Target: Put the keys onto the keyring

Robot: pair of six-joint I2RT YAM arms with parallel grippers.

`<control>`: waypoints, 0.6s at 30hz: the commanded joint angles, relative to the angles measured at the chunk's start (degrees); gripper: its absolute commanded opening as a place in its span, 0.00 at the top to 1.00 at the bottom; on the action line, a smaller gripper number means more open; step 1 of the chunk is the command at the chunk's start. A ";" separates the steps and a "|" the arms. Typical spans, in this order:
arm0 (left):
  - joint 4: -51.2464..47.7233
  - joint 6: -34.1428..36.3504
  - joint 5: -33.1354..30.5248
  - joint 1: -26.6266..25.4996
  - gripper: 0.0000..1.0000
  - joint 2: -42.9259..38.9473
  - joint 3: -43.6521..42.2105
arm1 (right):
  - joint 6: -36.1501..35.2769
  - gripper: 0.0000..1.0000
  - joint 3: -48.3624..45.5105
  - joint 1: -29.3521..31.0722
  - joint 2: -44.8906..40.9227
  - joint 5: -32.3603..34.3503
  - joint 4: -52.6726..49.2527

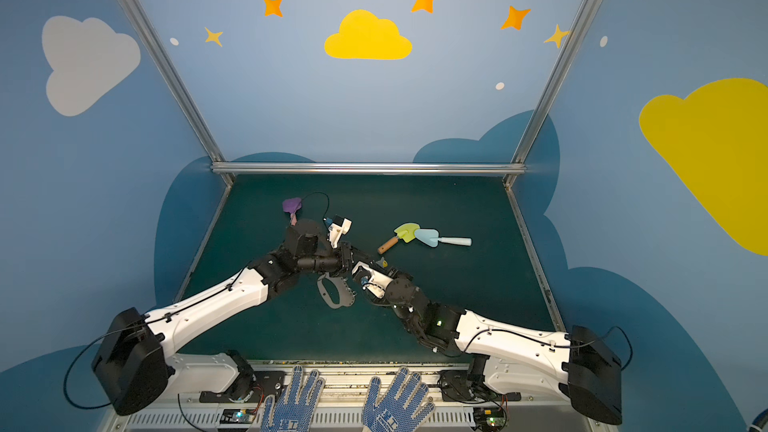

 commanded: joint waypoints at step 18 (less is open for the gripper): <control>-3.07 5.99 -1.57 1.94 0.96 -5.35 0.89 | 46.17 0.56 0.98 -21.09 -18.40 -37.75 -12.15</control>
